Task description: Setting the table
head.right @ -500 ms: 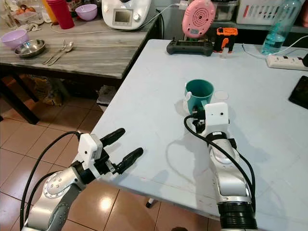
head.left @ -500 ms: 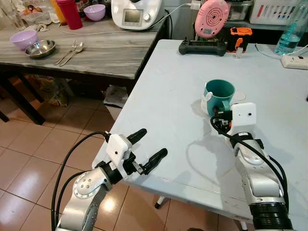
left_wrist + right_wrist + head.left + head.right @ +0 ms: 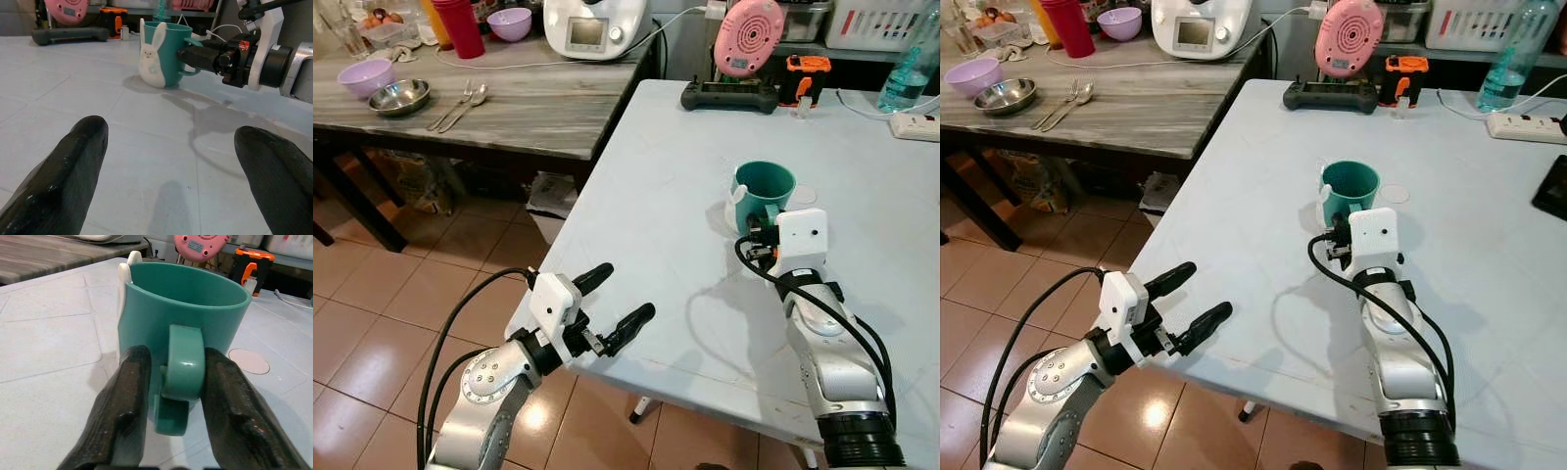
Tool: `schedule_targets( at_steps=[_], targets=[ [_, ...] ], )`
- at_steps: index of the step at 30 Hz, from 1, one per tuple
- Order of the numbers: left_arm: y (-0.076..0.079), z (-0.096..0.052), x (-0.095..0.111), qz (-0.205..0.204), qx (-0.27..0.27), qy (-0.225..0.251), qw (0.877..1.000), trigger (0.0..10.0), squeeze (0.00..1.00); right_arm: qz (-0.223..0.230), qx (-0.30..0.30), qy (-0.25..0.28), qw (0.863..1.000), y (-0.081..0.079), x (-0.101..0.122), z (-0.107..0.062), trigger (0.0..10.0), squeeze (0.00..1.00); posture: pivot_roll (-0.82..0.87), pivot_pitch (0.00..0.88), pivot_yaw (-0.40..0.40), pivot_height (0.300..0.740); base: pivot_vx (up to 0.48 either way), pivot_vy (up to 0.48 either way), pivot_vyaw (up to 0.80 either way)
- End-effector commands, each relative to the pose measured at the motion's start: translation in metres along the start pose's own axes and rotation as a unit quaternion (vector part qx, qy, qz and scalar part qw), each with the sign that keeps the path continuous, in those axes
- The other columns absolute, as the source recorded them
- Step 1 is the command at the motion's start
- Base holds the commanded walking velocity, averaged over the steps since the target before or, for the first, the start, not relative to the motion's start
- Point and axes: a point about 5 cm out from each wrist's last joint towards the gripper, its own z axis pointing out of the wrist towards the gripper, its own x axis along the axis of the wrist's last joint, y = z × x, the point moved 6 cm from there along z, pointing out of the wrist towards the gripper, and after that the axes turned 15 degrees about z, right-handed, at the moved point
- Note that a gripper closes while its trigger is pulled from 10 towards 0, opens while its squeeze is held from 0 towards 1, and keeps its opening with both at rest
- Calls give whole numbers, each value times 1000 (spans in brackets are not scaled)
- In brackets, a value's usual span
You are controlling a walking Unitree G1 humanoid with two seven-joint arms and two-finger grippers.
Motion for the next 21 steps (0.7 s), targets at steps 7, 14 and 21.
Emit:
schedule_targets(
  at_steps=[7,14,21],
  targets=[
    [0,-1,2,2,-7,0,1000,10000,0,1,2,4,1000,-4,-1,-1,0,0,-323,104,99,740,0,0,0],
    [-5,-1,-2,14,4,-6,1000,10000,0,6,-6,11,1000,-3,0,-6,0,0,-320,105,100,740,0,0,0],
    [-67,1,-18,33,159,-54,985,10000,0,34,-25,46,998,-8,13,-25,2902,0,-314,85,111,740,0,0,0]
  ],
)
